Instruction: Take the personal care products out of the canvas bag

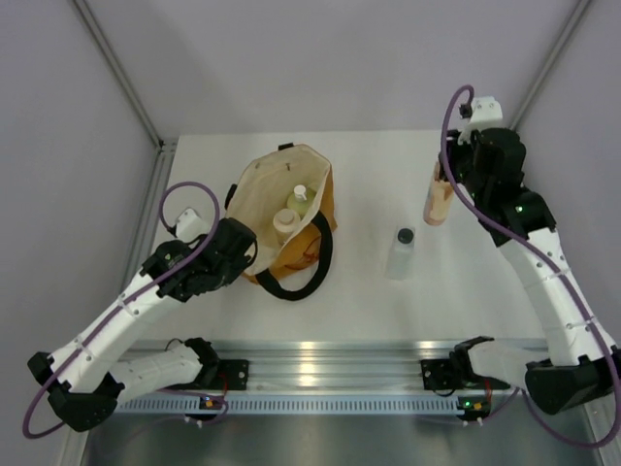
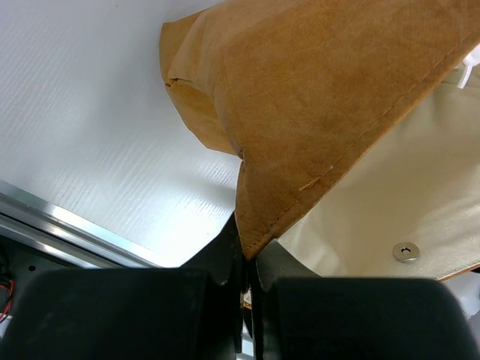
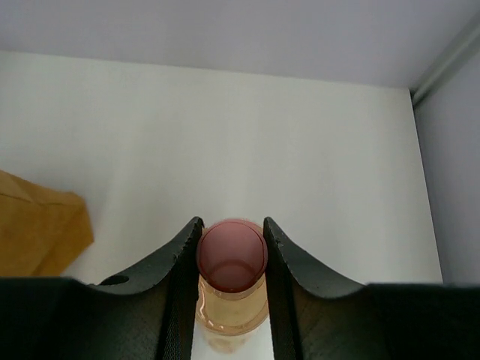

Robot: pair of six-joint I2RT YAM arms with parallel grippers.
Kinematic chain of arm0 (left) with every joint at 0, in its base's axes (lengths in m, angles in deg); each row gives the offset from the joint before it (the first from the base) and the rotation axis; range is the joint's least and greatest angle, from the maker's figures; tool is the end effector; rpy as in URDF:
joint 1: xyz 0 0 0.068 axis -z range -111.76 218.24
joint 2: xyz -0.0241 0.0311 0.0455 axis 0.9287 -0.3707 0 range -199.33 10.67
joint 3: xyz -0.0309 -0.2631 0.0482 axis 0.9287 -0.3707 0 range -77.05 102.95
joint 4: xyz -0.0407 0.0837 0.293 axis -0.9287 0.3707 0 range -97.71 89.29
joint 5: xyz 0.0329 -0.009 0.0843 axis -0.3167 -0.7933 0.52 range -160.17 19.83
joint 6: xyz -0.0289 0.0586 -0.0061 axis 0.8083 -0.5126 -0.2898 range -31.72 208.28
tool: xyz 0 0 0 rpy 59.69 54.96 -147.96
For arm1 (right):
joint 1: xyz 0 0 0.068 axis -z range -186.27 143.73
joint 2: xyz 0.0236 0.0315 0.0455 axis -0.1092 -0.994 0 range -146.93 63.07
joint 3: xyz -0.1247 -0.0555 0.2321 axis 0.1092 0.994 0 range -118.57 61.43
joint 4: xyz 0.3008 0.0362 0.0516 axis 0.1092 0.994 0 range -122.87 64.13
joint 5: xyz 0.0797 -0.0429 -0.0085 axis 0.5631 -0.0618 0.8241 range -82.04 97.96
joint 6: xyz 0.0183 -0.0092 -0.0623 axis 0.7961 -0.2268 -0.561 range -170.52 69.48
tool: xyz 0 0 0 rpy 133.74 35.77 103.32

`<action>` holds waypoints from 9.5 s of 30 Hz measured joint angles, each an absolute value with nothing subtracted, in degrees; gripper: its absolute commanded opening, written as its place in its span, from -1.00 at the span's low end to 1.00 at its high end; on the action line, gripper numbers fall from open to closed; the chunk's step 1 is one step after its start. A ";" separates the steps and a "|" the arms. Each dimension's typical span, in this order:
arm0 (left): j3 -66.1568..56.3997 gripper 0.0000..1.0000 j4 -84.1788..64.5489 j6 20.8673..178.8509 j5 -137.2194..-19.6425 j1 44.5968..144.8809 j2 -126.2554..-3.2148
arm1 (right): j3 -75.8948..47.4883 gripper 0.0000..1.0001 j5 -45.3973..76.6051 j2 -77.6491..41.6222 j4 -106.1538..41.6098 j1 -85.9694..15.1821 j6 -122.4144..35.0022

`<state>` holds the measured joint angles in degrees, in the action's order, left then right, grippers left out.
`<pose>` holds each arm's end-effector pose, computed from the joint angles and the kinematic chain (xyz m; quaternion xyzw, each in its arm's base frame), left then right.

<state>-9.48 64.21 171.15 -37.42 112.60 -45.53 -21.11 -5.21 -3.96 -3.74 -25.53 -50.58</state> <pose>0.1689 -0.1261 0.3443 -0.3736 0.8524 -0.0973 0.3526 0.2926 0.0898 0.4603 -0.0611 0.7816 0.0136 0.6207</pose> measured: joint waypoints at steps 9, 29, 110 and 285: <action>-6.77 -1.00 63.79 167.50 -38.23 112.60 -48.64 | 9.01 -1.00 1.31 4.94 -17.60 -13.77 -49.20; -6.53 -1.00 62.05 164.05 -38.75 112.60 -49.88 | 19.00 0.38 8.83 11.65 -34.45 -13.64 -47.69; -8.23 -1.00 56.45 160.27 -42.31 112.58 -51.22 | -55.80 -1.00 -6.30 -47.58 12.19 -62.10 -41.75; -6.61 -1.00 53.74 159.85 -45.09 112.55 -55.11 | -51.62 -1.00 -4.94 -58.49 1.46 -52.33 -39.97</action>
